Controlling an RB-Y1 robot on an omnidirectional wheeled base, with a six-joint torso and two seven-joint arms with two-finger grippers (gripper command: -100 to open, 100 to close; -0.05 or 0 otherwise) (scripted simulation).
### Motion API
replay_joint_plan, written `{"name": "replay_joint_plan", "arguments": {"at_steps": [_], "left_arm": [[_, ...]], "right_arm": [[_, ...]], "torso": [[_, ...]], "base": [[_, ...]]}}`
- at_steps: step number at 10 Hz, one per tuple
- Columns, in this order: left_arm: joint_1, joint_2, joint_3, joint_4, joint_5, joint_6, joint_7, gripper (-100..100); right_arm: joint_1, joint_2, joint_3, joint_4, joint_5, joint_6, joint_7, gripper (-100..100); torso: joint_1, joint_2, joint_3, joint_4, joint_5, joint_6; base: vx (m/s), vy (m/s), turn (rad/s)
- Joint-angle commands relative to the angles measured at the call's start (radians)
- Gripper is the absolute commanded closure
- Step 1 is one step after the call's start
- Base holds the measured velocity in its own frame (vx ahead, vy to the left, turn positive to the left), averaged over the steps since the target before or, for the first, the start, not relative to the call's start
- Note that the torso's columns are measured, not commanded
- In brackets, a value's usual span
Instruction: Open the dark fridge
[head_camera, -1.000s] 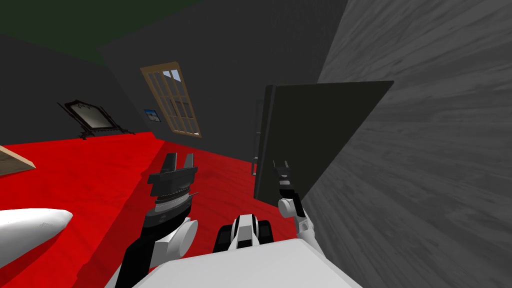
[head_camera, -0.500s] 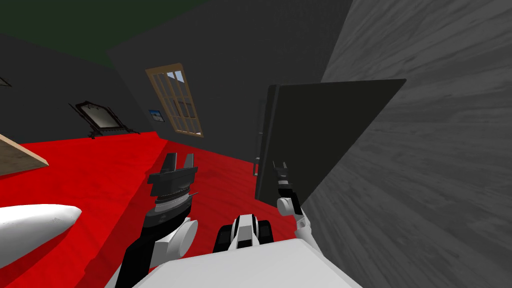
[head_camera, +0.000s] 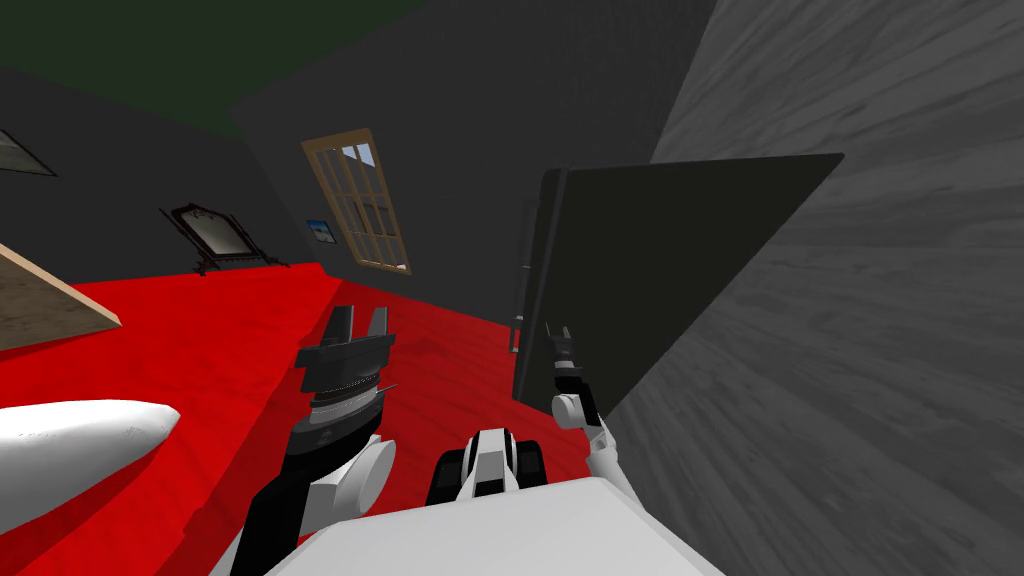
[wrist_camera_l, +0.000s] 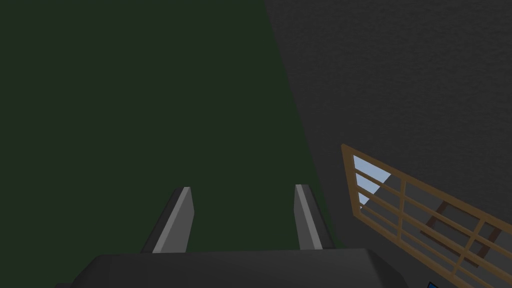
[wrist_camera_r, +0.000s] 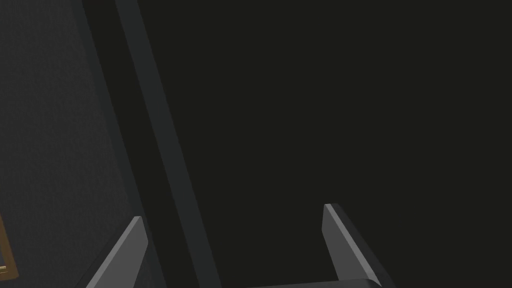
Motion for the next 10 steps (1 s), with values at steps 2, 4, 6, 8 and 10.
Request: {"name": "replay_joint_plan", "arguments": {"at_steps": [2, 4, 6, 8, 10], "left_arm": [[0.0, 0.0, 0.0, 0.0, 0.0, 0.0, 0.0, 0], [0.0, 0.0, 0.0, 0.0, 0.0, 0.0, 0.0, 0], [0.0, 0.0, 0.0, 0.0, 0.0, 0.0, 0.0, 0], [0.0, 0.0, 0.0, 0.0, 0.0, 0.0, 0.0, 0], [0.0, 0.0, 0.0, 0.0, 0.0, 0.0, 0.0, 0]], "right_arm": [[-0.02, 0.0, 0.005, 0.047, -0.027, -0.009, -0.105, -100], [-0.041, 0.001, 0.011, 0.093, -0.053, -0.015, -0.162, -100], [-0.061, 0.002, 0.016, 0.14, -0.079, -0.021, -0.219, -100], [-0.061, 0.002, 0.016, 0.14, -0.079, -0.021, -0.271, -100], [-0.081, 0.003, 0.021, 0.186, -0.104, -0.026, -0.329, -100]], "torso": [[0.001, -0.001, 0.0, 0.0, 0.0, 0.0], [0.0, -0.001, 0.0, 0.0, 0.0, -0.001], [0.0, 0.0, 0.0, 0.0, 0.0, 0.0], [0.001, -0.001, 0.0, 0.0, 0.0, 0.0], [0.0, -0.001, 0.0, 0.0, 0.0, -0.001]], "base": [[0.017, 0.025, 0.016], [0.025, 0.024, 0.061], [0.014, 0.023, 0.033], [0.016, 0.023, 0.021], [0.02, 0.022, 0.061]]}}
